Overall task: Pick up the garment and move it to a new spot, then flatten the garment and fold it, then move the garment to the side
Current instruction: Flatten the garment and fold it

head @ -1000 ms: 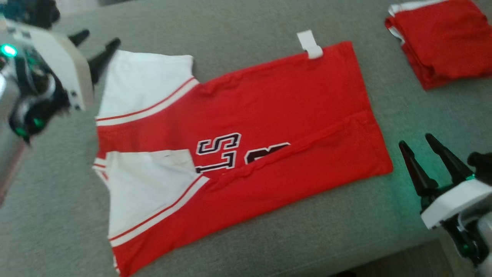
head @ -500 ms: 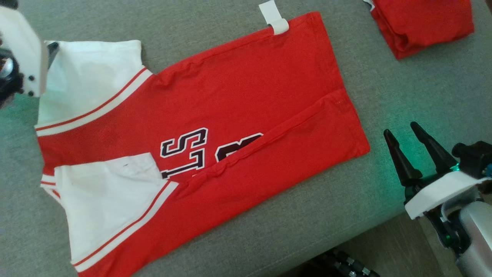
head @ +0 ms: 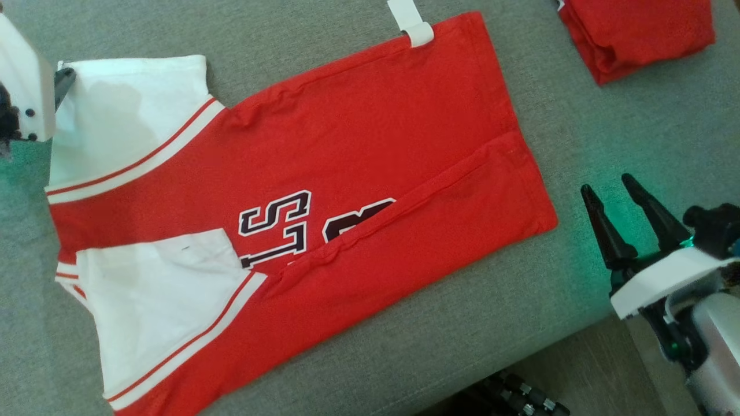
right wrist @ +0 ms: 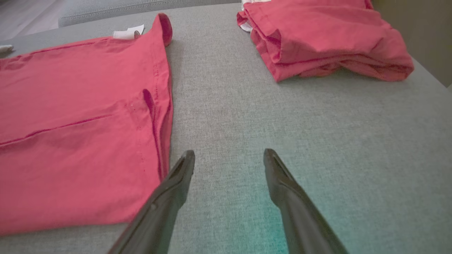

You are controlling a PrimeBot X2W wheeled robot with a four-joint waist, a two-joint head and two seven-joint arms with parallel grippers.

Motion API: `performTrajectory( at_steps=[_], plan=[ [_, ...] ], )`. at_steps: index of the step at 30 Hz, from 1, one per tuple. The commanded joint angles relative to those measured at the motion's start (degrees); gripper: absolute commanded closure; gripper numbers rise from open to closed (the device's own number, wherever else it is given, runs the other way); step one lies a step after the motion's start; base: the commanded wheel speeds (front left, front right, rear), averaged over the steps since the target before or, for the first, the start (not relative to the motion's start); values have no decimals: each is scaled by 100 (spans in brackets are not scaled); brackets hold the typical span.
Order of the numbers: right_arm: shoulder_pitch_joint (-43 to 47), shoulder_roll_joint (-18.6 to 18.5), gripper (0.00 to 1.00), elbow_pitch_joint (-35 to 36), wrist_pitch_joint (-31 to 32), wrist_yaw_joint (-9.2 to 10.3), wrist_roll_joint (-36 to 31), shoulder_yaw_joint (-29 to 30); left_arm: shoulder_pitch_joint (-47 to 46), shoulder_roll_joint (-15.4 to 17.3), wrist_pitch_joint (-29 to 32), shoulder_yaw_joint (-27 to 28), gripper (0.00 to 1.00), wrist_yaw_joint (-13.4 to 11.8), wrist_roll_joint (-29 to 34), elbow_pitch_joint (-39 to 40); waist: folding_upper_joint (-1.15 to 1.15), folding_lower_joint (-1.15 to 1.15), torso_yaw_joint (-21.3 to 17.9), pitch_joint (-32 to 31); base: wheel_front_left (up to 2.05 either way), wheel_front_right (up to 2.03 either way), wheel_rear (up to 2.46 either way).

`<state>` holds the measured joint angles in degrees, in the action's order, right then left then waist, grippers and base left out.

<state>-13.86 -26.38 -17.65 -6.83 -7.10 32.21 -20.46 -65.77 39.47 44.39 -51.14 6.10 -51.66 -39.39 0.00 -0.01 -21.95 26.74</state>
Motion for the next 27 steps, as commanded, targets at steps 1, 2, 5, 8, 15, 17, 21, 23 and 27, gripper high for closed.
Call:
performTrajectory(
  at_steps=[1, 2, 5, 8, 15, 17, 21, 23, 27],
  plan=[
    [-20, -183, 0, 81, -68, -39, -54, -8, -71, 140, 109, 160, 8, 61, -31, 109, 0, 1, 2, 17, 0, 0, 0],
    [-40, -176, 0, 70, -69, -39, -64, -4, -77, 147, 124, 157, 8, 65, -45, 140, 0, 1, 1, 32, 0, 0, 0],
    [-100, -139, 0, 49, -77, -39, -81, -13, -64, 157, 175, 166, 10, 78, -133, 204, 0, 1, -21, 79, 0, 0, 0],
    [-138, -110, 0, 13, -89, -39, -84, -28, -46, 163, 261, 134, 13, 89, -192, 288, 0, 1, -43, 109, 0, 0, 0],
    [-243, -140, 0, -66, -129, -39, -79, -4, -69, 241, 147, 82, 100, 108, -155, 489, 0, 1, -77, 109, 0, 0, 0],
    [-326, -174, 0, -57, -114, -39, -59, 21, -109, 225, -72, 88, 100, 114, -99, 535, 0, 1, -51, 86, 0, 0, 0],
    [-728, -273, 0, 104, 146, -39, 220, -47, -200, 148, -339, 39, 100, 127, -66, 633, 0, 1, 66, 9, 0, 0, 0],
    [-1074, -368, 0, 180, 459, -39, 454, -159, -260, 101, -431, -8, 100, 132, -67, 710, 0, 1, 143, -28, 0, 0, 0],
    [-2001, -579, 0, 47, 1221, -39, 712, -535, -395, 21, -566, -196, 100, 136, -103, 959, 0, 1, 343, -72, 0, 0, 0]
  ],
)
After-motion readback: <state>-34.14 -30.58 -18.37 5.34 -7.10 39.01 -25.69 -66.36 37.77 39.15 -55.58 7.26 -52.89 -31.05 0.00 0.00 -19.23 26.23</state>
